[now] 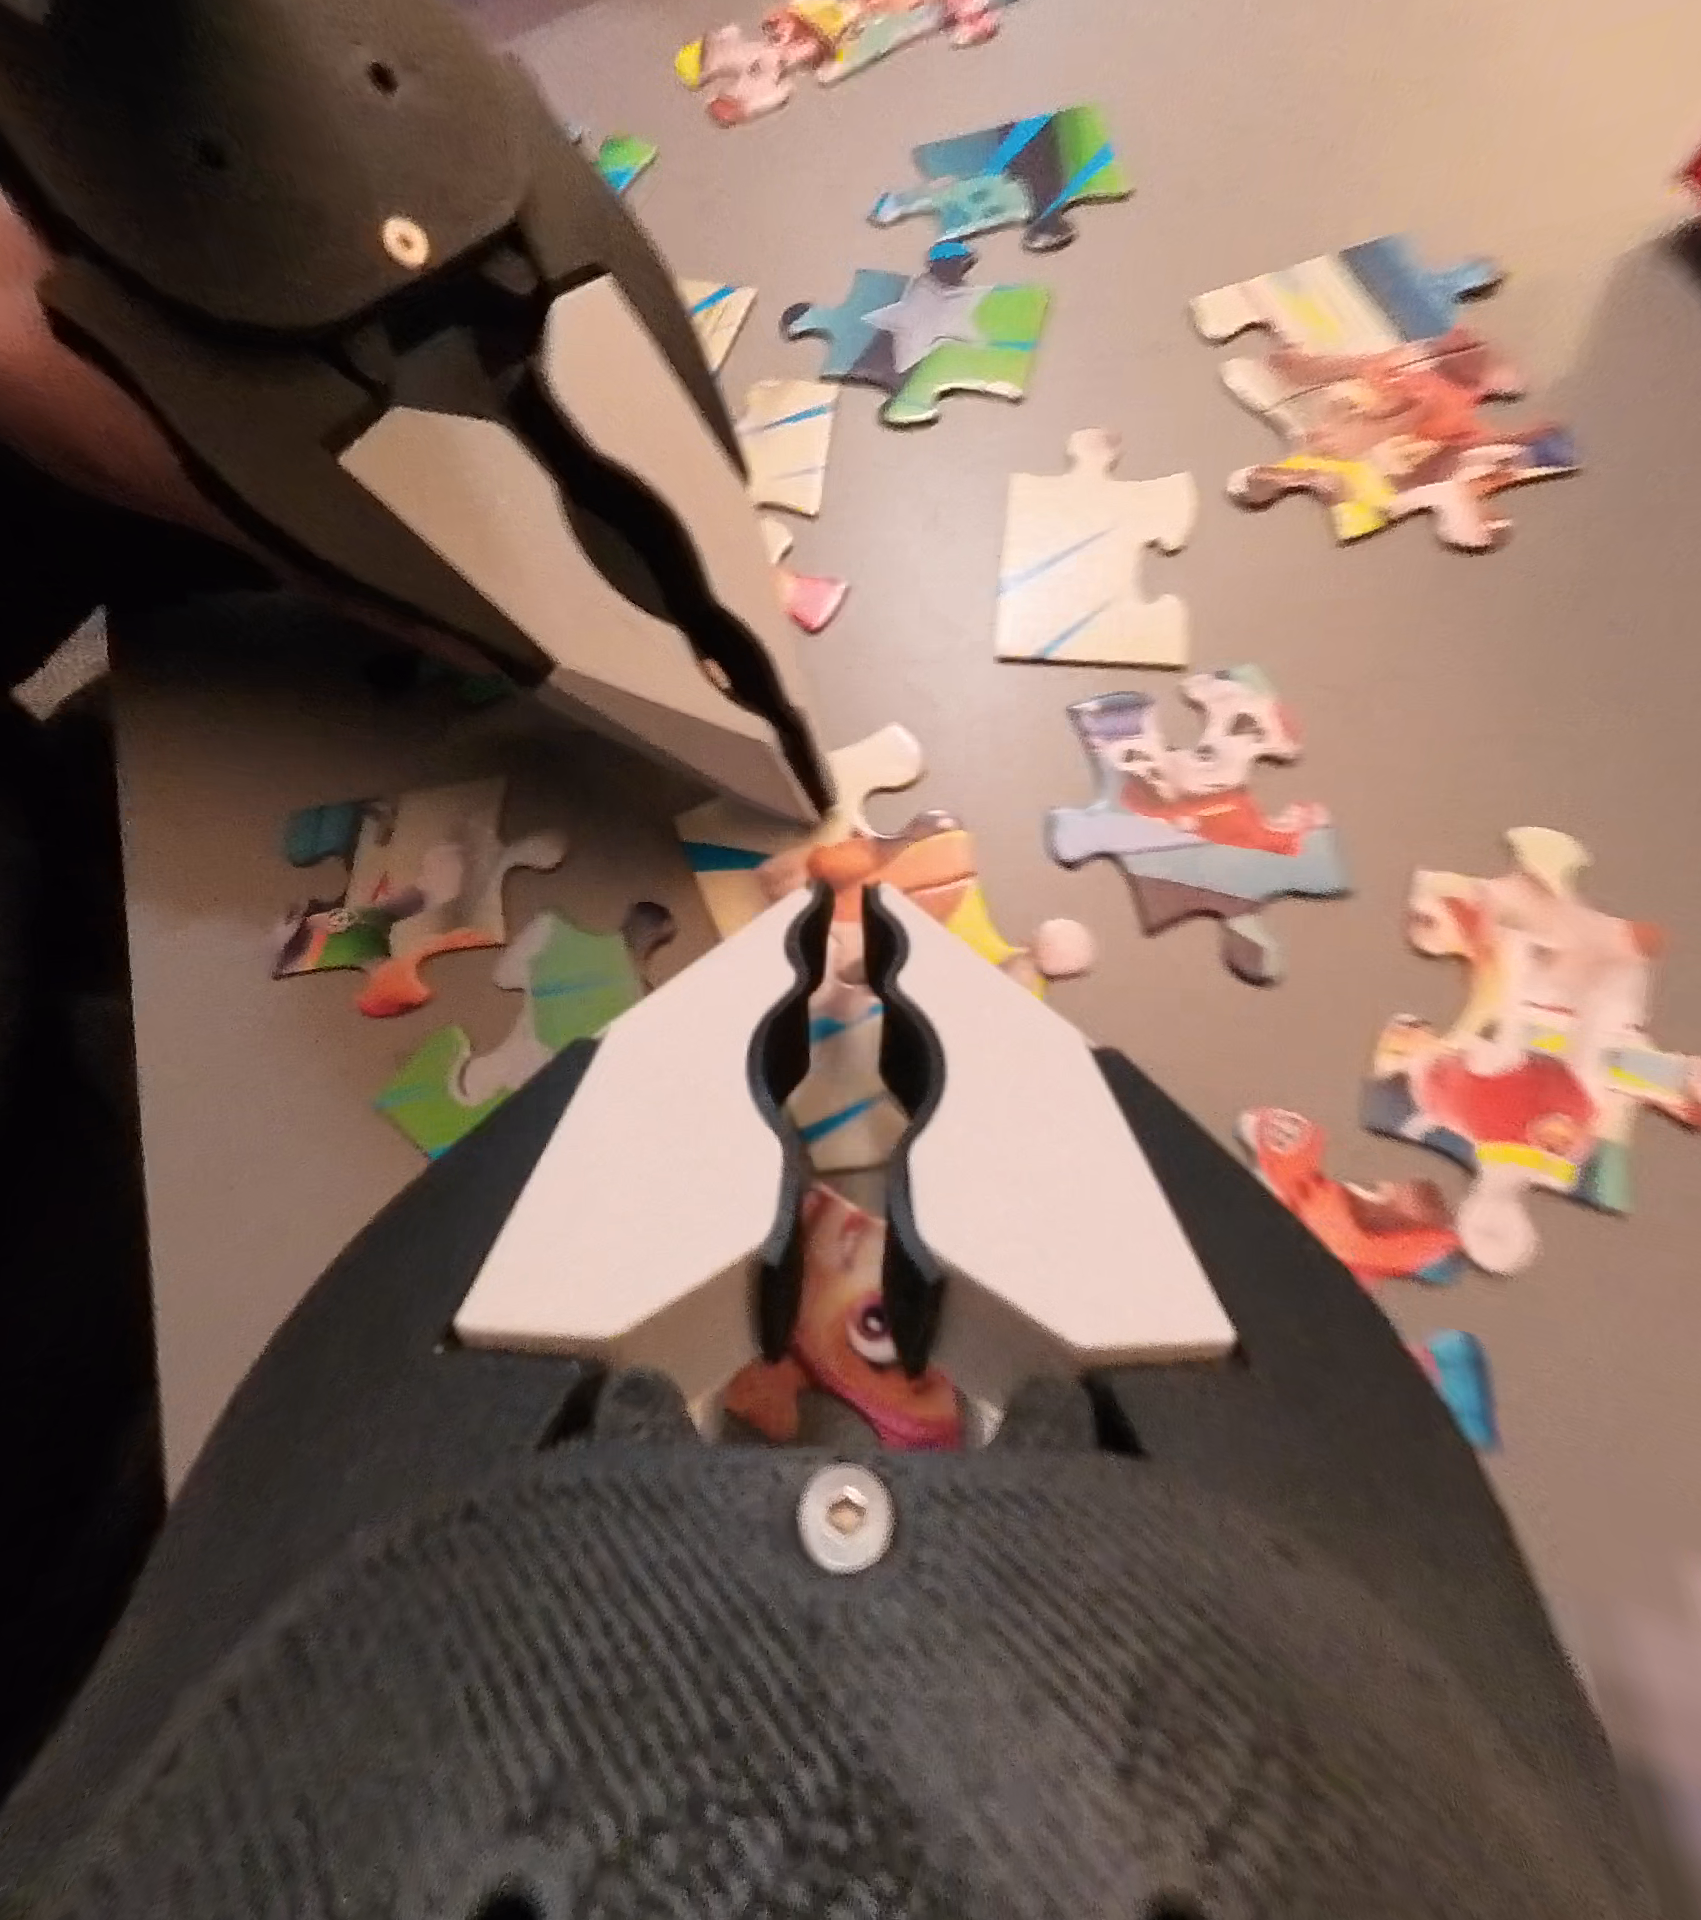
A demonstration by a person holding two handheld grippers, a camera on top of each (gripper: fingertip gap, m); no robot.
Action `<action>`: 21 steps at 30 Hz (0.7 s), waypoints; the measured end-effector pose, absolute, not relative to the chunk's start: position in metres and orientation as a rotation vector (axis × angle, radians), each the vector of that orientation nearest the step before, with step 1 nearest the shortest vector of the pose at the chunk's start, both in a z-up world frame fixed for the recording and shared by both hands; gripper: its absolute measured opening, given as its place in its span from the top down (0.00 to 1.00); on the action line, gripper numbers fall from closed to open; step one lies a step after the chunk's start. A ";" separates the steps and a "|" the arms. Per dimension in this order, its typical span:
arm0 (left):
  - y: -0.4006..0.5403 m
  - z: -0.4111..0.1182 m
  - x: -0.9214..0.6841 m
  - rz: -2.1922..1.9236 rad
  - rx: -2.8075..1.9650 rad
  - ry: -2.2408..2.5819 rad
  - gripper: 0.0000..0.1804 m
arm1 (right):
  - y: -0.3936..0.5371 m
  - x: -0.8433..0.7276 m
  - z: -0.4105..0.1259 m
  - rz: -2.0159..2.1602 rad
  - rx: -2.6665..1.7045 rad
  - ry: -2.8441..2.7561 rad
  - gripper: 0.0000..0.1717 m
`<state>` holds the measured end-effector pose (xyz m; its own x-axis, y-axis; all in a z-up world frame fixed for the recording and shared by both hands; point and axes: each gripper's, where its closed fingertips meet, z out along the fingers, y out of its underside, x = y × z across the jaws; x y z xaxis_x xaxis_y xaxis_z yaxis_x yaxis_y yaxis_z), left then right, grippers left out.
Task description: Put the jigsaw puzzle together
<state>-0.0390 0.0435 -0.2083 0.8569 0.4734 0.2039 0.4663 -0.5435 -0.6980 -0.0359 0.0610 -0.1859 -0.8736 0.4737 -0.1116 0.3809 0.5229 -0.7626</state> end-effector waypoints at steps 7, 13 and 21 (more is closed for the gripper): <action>0.043 -0.209 -0.039 0.024 -2.233 -0.671 1.00 | 0.061 -0.036 -0.206 1.162 -0.749 -2.674 0.98; 0.043 -0.209 -0.039 0.018 -2.233 -0.667 1.00 | 0.090 -0.040 -0.205 1.136 -0.883 -2.618 0.97; 0.043 -0.209 -0.039 0.007 -2.233 -0.665 1.00 | 0.075 -0.038 -0.206 1.097 -0.784 -2.616 0.95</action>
<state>-0.0386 0.0428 -0.2089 0.8625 0.4639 0.2024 0.4598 -0.5509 -0.6965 -0.0379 0.0749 -0.2065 -0.8397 0.5426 -0.0211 0.3955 0.5844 -0.7085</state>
